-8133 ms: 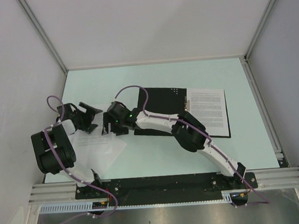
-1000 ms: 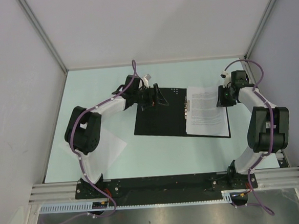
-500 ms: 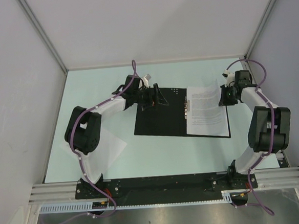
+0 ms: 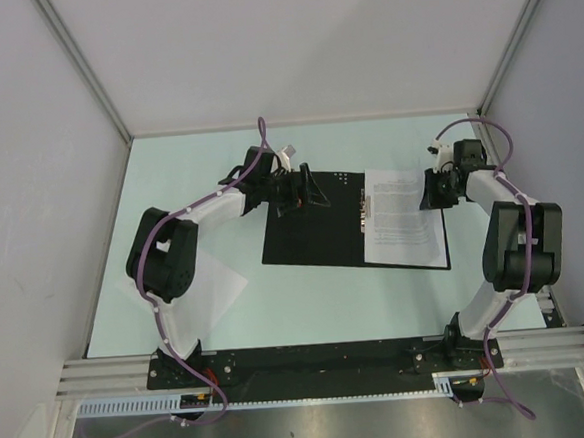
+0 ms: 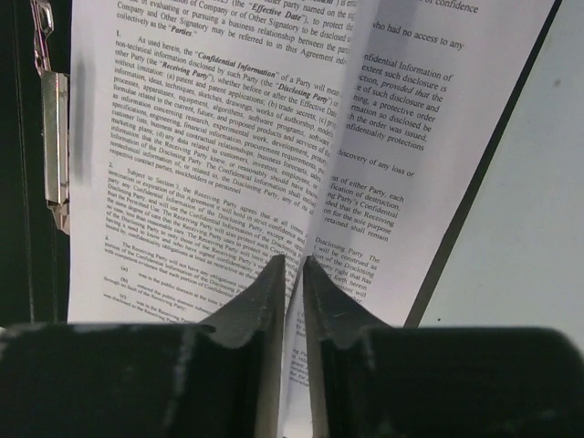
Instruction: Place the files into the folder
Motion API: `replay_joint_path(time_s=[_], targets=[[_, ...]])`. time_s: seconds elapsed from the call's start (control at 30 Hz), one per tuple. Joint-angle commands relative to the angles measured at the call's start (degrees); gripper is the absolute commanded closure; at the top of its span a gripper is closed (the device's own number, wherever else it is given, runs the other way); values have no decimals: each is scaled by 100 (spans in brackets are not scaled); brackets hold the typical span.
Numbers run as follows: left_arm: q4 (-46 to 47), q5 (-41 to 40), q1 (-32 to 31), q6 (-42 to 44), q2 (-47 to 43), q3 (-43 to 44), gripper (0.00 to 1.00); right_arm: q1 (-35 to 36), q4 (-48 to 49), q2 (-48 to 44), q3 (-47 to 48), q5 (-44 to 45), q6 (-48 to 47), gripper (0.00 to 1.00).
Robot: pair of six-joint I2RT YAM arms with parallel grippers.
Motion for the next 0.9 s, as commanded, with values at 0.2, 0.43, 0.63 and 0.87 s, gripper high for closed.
replay_joint_path(time_s=[0.2,0.43,0.63,0.87], targets=[[-88,-20,4,211,-219,108,3,162,-142,-489,-2,1368,545,33],[-924,-1319,153,670,-1510,-372,0,39,-599,-1323,59,3171,1256,3],[-1213,-1987,1487,414,-3672,-2306,1,1473,-135,-1588,59,3513,1934,0],[-1671,-2744,3797,98,-5535,-3731,0,4480,1650,-571,629,3163,2664,0]])
